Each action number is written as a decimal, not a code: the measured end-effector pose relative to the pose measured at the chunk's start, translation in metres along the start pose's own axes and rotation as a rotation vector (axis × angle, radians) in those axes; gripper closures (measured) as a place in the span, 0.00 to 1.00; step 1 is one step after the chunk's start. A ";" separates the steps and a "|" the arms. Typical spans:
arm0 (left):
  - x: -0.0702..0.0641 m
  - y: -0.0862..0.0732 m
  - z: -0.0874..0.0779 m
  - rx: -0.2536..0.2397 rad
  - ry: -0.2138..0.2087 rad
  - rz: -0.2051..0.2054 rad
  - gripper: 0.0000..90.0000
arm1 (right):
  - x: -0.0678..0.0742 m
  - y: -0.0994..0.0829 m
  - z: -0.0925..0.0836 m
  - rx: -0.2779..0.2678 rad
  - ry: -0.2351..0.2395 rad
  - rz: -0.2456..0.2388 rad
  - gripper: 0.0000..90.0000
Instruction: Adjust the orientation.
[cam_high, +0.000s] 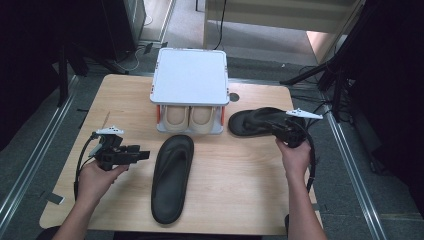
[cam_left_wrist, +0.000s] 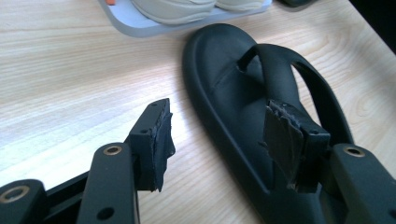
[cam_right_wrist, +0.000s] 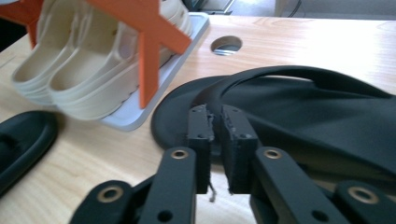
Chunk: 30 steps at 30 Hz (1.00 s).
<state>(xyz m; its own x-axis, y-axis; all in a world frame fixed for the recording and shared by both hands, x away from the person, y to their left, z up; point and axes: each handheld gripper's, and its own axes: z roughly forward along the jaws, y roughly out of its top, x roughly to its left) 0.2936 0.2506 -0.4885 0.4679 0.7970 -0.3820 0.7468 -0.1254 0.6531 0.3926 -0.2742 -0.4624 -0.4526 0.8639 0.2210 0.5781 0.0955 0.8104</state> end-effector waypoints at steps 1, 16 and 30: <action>0.001 0.000 0.000 -0.001 0.004 0.002 0.47 | -0.003 0.001 0.001 -0.002 -0.004 0.008 0.95; 0.002 -0.001 -0.003 -0.015 0.010 0.017 0.47 | -0.049 0.010 0.026 0.057 -0.116 -0.001 1.00; 0.001 -0.003 -0.003 -0.012 0.013 0.043 0.47 | -0.095 -0.004 0.036 0.075 -0.160 0.082 1.00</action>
<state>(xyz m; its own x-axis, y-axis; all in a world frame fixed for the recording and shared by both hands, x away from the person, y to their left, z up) 0.2908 0.2539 -0.4886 0.4933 0.7986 -0.3448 0.7202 -0.1527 0.6767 0.4576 -0.3388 -0.5059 -0.2916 0.9373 0.1910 0.6601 0.0527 0.7493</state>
